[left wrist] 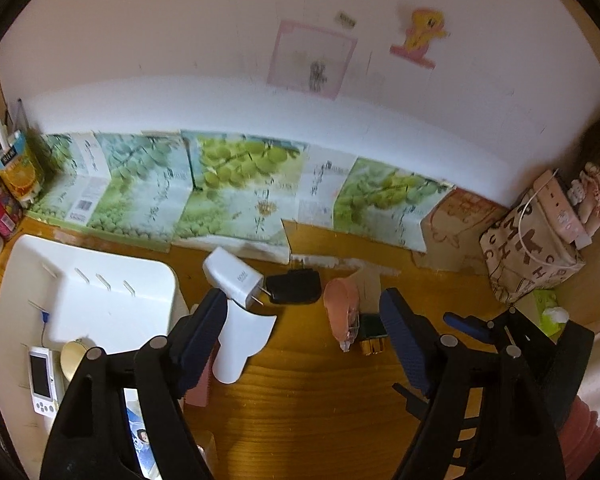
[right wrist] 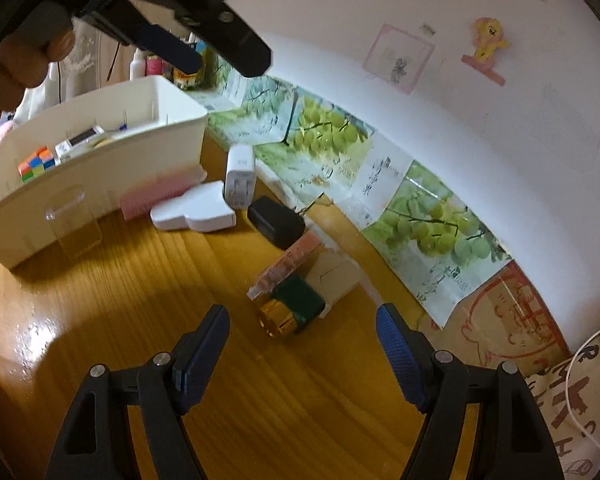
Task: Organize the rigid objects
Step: 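Withdraw both tools from the tray toward the remaining desk items, then grasp the pink tape dispenser with the left tool while the right tool grasps the green-capped gold bottle, then carry the tape dispenser with the left tool while the right tool carries the bottle toward the tray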
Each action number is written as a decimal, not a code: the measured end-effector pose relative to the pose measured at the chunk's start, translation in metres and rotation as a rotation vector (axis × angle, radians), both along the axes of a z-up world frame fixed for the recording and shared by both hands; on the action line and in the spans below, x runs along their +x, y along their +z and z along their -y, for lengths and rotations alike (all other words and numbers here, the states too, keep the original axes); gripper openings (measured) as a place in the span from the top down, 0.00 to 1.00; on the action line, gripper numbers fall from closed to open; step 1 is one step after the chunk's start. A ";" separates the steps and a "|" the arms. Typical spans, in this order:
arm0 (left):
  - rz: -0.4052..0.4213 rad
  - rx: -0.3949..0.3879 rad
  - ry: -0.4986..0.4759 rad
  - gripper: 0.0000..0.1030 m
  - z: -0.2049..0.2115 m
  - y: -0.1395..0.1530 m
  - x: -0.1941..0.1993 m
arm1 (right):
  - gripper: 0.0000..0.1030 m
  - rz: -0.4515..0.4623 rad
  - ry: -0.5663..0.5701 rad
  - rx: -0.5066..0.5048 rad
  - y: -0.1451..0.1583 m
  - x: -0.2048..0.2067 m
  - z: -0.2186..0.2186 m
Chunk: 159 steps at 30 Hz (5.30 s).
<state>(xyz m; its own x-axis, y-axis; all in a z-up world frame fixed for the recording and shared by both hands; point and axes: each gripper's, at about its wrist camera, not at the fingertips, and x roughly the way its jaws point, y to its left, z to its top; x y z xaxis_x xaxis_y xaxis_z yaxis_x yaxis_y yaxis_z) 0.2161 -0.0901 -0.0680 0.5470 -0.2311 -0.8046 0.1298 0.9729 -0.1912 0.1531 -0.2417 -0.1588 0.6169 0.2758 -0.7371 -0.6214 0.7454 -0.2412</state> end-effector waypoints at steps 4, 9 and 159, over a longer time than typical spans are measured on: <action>-0.094 0.027 -0.003 0.20 0.003 -0.019 0.015 | 0.26 -0.032 -0.028 0.040 -0.009 0.003 -0.001; -0.202 0.030 -0.008 0.21 0.008 -0.041 0.031 | 0.26 -0.029 -0.052 0.063 -0.020 0.003 -0.005; -0.221 -0.118 -0.004 0.82 -0.174 0.012 -0.096 | 0.50 -0.112 -0.275 0.262 0.078 -0.106 -0.102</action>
<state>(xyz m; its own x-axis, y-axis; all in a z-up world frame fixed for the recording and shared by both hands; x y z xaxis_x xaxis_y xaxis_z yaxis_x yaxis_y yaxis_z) 0.1200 0.0834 -0.0562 0.3598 -0.3322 -0.8719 0.0764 0.9418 -0.3273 0.0475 -0.1400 -0.0804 0.6141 0.2989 -0.7305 -0.4013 0.9152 0.0371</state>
